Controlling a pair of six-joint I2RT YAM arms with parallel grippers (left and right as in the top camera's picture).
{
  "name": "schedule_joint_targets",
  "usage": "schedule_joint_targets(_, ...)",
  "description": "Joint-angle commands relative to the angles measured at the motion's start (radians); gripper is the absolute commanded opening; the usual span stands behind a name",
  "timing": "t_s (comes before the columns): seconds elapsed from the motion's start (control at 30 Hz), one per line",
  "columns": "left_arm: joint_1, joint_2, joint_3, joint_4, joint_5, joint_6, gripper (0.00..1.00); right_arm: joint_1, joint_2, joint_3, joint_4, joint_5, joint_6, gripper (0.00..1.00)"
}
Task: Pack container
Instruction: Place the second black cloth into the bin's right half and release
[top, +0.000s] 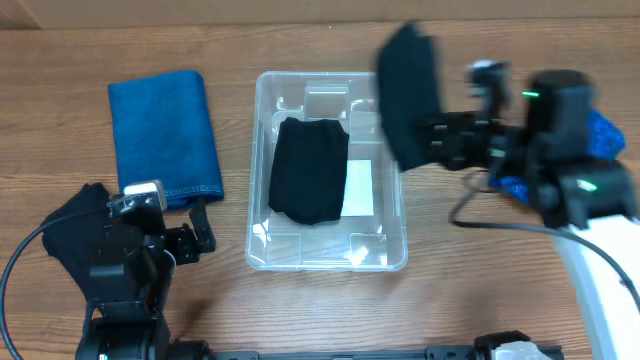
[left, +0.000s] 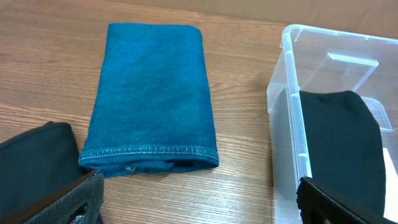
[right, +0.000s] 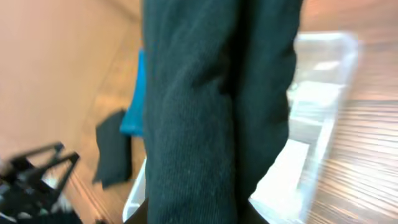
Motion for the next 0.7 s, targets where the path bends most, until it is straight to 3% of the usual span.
schedule_joint_targets(0.0,0.005,0.001,0.025,0.003,-0.010,0.022,1.00,0.130,0.151,0.022,0.058,0.101,-0.005,0.04)
schedule_joint_targets(0.23,0.005,0.001,0.025,-0.003,-0.010,0.023,1.00,0.180,0.399,0.022,0.165,0.206,0.082,0.04)
schedule_joint_targets(0.33,0.005,0.001,0.025,-0.003,-0.010,0.023,1.00,0.180,0.446,0.018,0.165,0.307,0.183,0.04)
schedule_joint_targets(0.6,0.005,0.001,0.025,-0.003,-0.010,0.023,1.00,0.207,0.520,0.018,0.121,0.317,0.214,0.04)
schedule_joint_targets(0.67,0.005,0.001,0.025,-0.003,-0.010,0.023,1.00,0.209,0.520,0.018,0.123,0.316,0.214,0.29)
